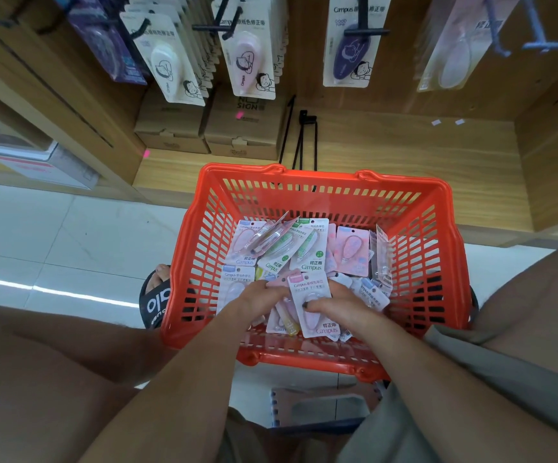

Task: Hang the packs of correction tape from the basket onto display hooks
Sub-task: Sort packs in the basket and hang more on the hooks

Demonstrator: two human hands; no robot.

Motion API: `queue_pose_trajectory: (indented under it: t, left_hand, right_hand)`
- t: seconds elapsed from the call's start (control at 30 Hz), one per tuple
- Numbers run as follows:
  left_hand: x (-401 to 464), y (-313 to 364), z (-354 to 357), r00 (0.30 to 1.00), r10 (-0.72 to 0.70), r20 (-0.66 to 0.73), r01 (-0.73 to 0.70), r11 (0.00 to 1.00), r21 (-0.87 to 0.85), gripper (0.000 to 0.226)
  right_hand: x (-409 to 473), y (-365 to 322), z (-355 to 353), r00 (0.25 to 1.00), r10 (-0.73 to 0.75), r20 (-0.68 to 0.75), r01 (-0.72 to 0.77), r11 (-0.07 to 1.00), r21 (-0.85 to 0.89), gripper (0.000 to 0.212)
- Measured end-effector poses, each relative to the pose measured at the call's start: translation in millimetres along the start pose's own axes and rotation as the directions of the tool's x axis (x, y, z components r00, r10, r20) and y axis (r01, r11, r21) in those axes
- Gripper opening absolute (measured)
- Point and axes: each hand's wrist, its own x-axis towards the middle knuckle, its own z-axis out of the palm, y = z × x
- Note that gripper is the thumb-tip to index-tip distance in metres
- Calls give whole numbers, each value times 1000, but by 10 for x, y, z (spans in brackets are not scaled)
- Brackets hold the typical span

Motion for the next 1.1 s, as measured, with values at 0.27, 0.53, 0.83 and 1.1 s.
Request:
queue_pose_trajectory:
  t: [0.27, 0.53, 0.83, 1.1]
  left_hand:
    - [-80, -71, -139, 999, 35, 2, -36, 997, 66, 28]
    - [-86, -124, -200, 992, 121, 43, -112, 981, -160, 45]
    - [-152, -60, -183, 984, 138, 108, -100, 948, -302, 44]
    - [-166, 33, -162, 994, 96, 44, -72, 922, -382, 39]
  right_hand:
    - [80, -7, 127, 998, -46, 46, 44, 998, 39, 36]
    - [198, -42, 182, 998, -18, 62, 4, 973, 231, 34]
    - [183, -45, 175, 986, 33, 161, -87, 935, 345, 36]
    - [163, -152, 196, 981, -10, 195, -91, 858, 506, 34]
